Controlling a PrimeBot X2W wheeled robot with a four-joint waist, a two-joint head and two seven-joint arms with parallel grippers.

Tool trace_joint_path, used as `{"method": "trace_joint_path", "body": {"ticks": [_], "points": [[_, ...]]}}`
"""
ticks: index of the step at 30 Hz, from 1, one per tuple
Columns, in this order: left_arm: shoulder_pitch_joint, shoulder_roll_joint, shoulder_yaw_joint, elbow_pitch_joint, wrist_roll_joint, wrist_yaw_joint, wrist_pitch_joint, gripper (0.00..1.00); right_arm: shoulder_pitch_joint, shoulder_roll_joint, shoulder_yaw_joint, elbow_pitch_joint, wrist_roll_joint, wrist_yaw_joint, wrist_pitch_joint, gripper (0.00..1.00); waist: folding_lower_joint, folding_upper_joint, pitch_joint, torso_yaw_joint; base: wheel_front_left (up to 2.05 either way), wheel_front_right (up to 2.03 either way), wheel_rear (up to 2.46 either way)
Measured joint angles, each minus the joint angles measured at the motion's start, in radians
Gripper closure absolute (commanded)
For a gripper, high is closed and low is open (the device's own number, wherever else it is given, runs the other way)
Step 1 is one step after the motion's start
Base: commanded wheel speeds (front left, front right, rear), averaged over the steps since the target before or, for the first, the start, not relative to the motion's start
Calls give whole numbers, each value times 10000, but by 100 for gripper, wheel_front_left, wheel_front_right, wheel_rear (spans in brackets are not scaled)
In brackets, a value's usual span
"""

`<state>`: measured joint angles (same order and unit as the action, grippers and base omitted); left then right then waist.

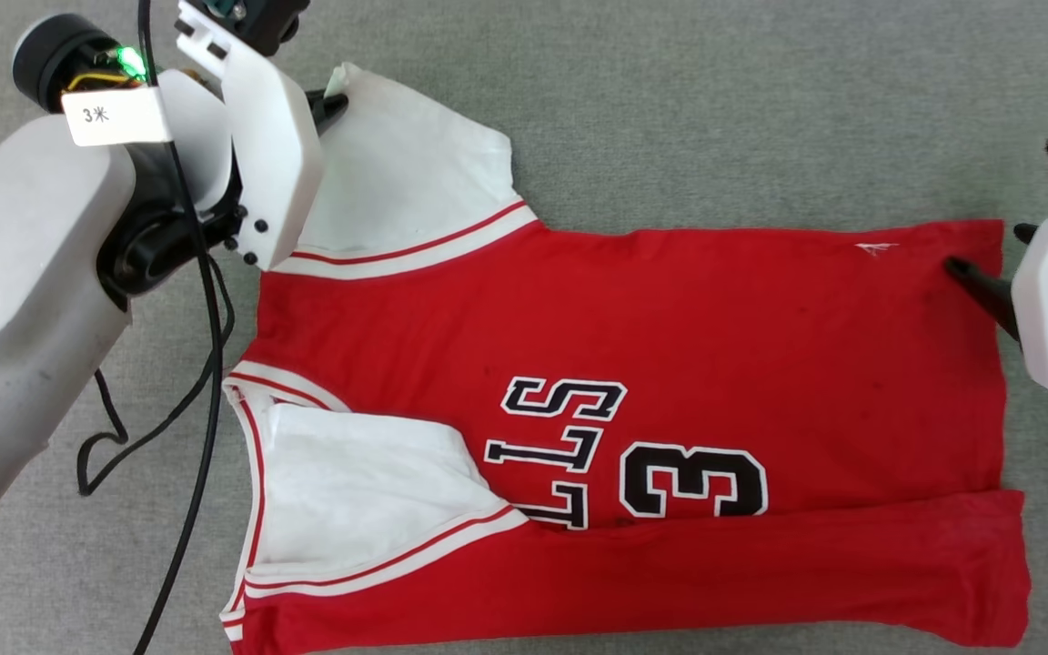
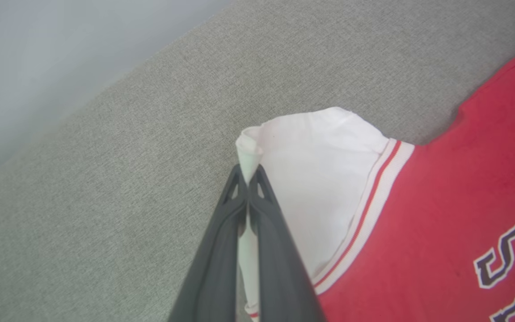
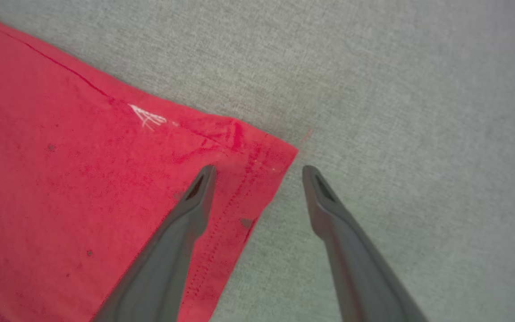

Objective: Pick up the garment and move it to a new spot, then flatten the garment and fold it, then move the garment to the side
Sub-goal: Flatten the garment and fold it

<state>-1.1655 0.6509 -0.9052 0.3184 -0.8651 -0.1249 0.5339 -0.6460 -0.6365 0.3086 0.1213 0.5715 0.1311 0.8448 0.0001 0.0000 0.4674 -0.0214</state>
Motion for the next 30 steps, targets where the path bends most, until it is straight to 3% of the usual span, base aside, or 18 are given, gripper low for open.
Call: {"method": "trace_joint_path", "body": {"ticks": [12, 13, 14, 30], "points": [[-267, -13, -111, -6, 54, -29, -226, 100, -1012, -84, 1685, 1774, 151, -21, -320, 0, -4, 0, 485, 285, 0, 0, 0], [-267, -13, -111, -6, 54, -29, -226, 100, -1012, -84, 1685, 1774, 151, -21, -320, 85, -4, 0, 485, 285, 0, 0, 0], [-269, -6, -163, 104, 29, -31, -307, 100, -1060, -73, 1797, 1939, 291, -19, -704, 100, -4, 0, 446, 276, 0, 0, 0], [1038, 834, -311, -188, -430, 35, -1193, 100, -202, -82, 1912, 2105, 986, 0, -3582, 100, -2, 0, -1076, 118, 0, 0, 0]]}}
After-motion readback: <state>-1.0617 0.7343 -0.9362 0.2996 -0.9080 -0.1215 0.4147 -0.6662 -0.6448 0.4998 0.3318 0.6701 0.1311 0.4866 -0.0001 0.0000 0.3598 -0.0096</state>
